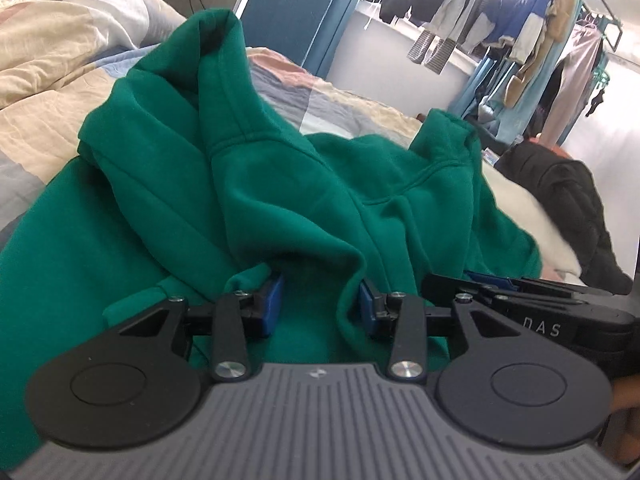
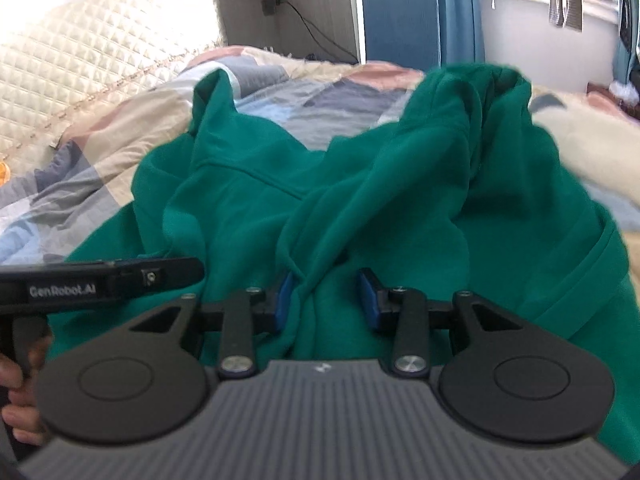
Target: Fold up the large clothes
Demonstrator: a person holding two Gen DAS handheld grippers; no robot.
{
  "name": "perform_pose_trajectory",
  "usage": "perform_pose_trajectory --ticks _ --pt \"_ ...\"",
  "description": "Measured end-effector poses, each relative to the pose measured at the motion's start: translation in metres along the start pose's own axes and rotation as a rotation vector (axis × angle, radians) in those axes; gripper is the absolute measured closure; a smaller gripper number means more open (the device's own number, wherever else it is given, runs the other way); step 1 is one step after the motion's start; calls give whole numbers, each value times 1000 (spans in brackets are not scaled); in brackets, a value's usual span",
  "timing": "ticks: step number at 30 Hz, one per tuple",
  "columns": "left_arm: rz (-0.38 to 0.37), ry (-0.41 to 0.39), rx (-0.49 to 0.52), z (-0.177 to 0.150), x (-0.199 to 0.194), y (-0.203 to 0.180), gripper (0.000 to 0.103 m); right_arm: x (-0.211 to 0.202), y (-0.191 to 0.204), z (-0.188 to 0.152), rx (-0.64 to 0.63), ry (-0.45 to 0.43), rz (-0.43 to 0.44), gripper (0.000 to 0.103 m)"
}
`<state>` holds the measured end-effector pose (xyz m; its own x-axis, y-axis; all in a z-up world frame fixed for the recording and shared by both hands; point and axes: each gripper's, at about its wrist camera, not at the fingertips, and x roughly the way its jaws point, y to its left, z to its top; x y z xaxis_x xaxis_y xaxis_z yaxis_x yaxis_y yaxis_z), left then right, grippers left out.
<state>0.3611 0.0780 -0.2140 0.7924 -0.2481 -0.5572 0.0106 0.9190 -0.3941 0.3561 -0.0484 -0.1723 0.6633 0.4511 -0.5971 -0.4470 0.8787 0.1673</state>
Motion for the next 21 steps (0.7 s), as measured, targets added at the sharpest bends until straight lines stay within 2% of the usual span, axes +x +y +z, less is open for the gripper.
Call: perform_pose_trajectory --ticks 5,10,13,16,21 --pt "-30 -10 -36 5 -3 6 58 -1 4 0 -12 -5 -12 63" --pt "-23 -47 -51 4 -42 0 57 -30 -5 5 96 -38 22 62" --pt "8 -74 -47 2 -77 -1 57 -65 -6 4 125 -77 22 62" --pt "64 -77 -86 -1 -105 4 57 -98 -9 1 152 -85 -38 62" --pt "142 -44 -132 -12 -139 19 55 -148 -27 -9 232 -115 -71 62"
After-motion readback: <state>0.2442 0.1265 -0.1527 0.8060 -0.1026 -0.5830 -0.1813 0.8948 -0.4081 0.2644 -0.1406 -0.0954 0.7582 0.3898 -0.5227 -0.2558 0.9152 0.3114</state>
